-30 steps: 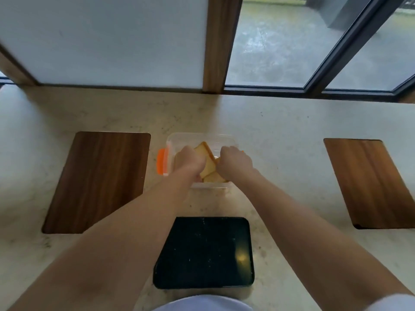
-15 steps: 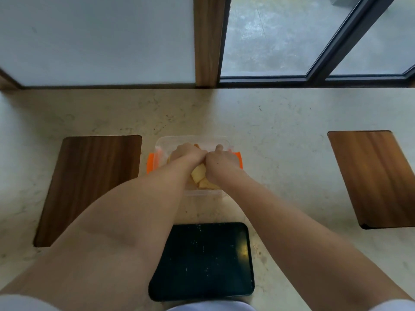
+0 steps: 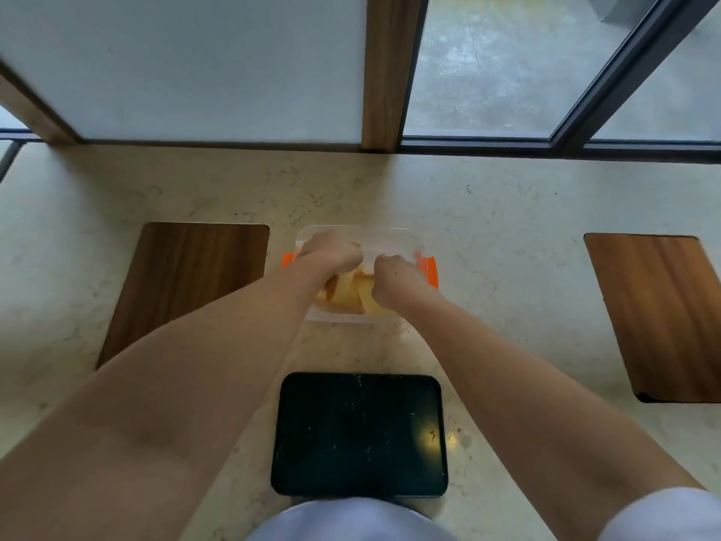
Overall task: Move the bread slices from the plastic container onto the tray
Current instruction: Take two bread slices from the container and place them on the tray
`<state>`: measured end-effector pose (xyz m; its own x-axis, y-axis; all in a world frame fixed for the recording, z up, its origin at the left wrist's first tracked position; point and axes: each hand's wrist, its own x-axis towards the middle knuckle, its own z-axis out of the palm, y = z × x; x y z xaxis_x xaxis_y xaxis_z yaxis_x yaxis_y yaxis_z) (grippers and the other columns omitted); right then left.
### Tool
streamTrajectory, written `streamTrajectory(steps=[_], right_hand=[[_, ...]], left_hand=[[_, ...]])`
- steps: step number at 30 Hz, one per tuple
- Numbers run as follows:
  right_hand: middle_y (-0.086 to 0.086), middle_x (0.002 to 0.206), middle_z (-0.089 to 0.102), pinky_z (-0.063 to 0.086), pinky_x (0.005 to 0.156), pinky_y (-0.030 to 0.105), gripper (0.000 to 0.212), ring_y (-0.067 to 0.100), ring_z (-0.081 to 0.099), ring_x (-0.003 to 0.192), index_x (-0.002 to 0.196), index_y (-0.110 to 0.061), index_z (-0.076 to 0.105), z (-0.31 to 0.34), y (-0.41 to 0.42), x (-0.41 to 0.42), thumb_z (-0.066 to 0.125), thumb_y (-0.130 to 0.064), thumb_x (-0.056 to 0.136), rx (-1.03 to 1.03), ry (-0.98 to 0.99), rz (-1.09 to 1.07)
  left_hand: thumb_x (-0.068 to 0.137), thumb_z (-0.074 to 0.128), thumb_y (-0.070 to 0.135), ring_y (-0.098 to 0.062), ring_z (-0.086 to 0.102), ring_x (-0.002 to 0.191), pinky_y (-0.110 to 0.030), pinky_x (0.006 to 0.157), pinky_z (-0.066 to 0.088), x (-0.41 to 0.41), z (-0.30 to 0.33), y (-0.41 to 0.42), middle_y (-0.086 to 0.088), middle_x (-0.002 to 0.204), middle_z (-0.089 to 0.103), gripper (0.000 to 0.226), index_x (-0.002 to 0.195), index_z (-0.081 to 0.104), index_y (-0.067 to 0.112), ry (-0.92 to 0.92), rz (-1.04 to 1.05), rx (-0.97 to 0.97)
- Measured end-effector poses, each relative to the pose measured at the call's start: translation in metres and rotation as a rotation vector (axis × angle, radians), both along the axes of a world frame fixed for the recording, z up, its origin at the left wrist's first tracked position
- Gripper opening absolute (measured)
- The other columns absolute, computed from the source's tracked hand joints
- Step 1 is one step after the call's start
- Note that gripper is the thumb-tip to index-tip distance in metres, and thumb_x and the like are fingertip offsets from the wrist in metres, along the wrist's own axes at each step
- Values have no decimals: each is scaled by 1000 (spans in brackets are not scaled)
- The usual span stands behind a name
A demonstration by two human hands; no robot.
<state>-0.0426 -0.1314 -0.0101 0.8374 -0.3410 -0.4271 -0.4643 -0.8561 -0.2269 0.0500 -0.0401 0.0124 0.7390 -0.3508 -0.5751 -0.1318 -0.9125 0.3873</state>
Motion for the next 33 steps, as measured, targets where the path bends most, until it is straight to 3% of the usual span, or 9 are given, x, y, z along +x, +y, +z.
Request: streamTrajectory(steps=[5, 7, 10, 13, 16, 20, 25, 28, 33], right_hand=[[14, 101, 68, 56, 78, 42, 32, 32, 63, 91, 105, -7, 65, 29, -14, -20, 51, -3, 76, 197, -257, -250], [10, 88, 68, 59, 66, 42, 24, 27, 65, 78, 97, -9, 65, 45, -13, -39, 56, -6, 75, 316, -382, -378], [2, 78, 64, 50, 54, 28, 12, 14, 61, 66, 89, -16, 64, 64, -1, -80, 66, -13, 78, 497, -537, -517], [5, 93, 70, 60, 67, 33, 15, 17, 71, 78, 98, -16, 66, 66, 16, -121, 73, -17, 85, 930, -531, -678], [2, 107, 76, 62, 78, 43, 28, 20, 74, 96, 114, -16, 65, 43, 36, -153, 75, -13, 88, 1314, -395, -852], [2, 103, 77, 62, 77, 41, 27, 22, 73, 99, 115, -13, 65, 5, 62, -185, 73, -12, 89, 1312, -284, -938], [7, 105, 75, 59, 60, 30, 22, 17, 75, 87, 111, -15, 70, -34, 86, -191, 72, -14, 89, 1205, -121, -901], [4, 112, 73, 62, 78, 39, 26, 21, 72, 98, 114, -22, 67, -55, 102, -179, 72, -21, 90, 1132, -10, -877], [6, 116, 69, 59, 85, 45, 26, 26, 67, 103, 110, -24, 66, -75, 130, -148, 75, -15, 87, 1190, 140, -975]], left_hand=[[81, 55, 26, -20, 60, 59, -36, 58, 53, -14, 34, 24, -3, 65, 59, 17, 79, 61, 11, -194, -13, -307], [83, 57, 25, -13, 55, 55, -35, 55, 50, -29, 45, 45, -2, 65, 57, 18, 84, 63, 8, -211, 54, -450], [85, 58, 28, 0, 54, 54, -17, 51, 45, -63, 56, 91, 4, 71, 60, 14, 91, 63, 17, -178, 188, -694], [86, 57, 26, -8, 58, 66, -22, 57, 49, -101, 51, 142, 0, 76, 61, 13, 94, 63, 18, -59, 364, -844], [92, 56, 10, -2, 63, 69, -17, 56, 51, -135, 21, 183, 12, 76, 64, 9, 89, 62, 16, 64, 472, -859], [95, 57, 11, -16, 65, 85, -23, 59, 52, -171, -31, 226, -4, 94, 66, 13, 96, 64, 22, 171, 575, -711], [87, 59, 34, -23, 68, 85, -38, 67, 58, -204, -69, 260, -6, 93, 69, 15, 97, 66, 24, 203, 641, -611], [88, 61, 32, -27, 68, 85, -40, 64, 60, -213, -72, 267, -9, 94, 68, 12, 94, 64, 22, 201, 674, -617], [91, 61, 23, -28, 68, 88, -39, 64, 60, -216, -73, 278, -11, 100, 69, 14, 102, 65, 17, 210, 781, -678]])
